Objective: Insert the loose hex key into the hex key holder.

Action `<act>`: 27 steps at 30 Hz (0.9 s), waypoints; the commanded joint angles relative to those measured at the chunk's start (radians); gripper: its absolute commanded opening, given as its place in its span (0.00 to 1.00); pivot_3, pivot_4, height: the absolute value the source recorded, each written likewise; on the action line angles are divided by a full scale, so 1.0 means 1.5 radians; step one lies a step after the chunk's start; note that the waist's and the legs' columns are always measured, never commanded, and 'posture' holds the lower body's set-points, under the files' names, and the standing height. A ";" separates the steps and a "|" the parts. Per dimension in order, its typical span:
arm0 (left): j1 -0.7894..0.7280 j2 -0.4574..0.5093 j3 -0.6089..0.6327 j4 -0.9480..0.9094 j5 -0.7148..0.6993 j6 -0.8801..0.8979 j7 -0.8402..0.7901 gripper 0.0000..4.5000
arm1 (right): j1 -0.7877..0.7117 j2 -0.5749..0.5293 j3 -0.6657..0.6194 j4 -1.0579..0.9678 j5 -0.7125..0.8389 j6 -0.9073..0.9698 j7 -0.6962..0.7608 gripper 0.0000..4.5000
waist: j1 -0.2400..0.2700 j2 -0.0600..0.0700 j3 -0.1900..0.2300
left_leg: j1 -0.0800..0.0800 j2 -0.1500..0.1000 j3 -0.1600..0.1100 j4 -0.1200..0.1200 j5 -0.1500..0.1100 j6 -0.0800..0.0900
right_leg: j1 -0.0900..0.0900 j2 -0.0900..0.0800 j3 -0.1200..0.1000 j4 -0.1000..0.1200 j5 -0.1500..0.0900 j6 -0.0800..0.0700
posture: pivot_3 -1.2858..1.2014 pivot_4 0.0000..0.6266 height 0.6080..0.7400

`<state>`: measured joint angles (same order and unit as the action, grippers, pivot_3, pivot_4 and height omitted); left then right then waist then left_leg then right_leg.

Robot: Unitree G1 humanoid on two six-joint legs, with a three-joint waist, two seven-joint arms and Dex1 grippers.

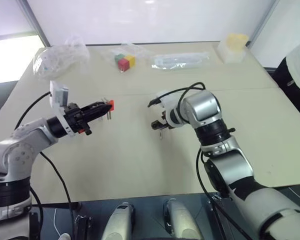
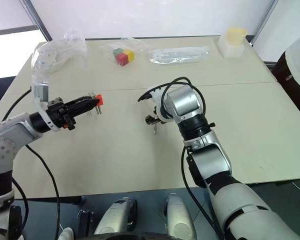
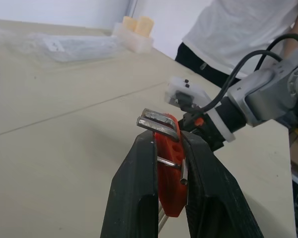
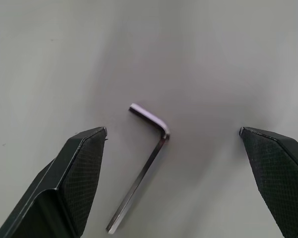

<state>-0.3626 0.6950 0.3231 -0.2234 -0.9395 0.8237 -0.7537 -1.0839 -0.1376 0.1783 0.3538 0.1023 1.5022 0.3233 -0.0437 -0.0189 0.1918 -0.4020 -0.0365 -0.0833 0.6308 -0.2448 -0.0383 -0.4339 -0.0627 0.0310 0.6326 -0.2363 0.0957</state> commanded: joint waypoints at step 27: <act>0.001 -0.016 0.015 -0.044 -0.015 -0.021 0.032 0.05 | 0.016 -0.044 0.046 -0.081 -0.003 -0.206 -0.017 0.01 | 0.000 0.000 0.000 | 0.000 0.000 0.000 0.001 0.000 0.000 | 0.001 0.001 0.000 0.000 0.000 0.000 | 0.52 0.24 1.00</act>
<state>-0.3499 0.6693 0.3317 -0.2457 -0.9443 0.8100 -0.7096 -1.0286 -0.1966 0.2924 0.2435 0.1220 1.3099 0.3187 -0.0442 -0.0189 0.1916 -0.4016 -0.0367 -0.0832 0.6315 -0.2447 -0.0382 -0.4332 -0.0616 0.0304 0.6331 -0.2358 0.0958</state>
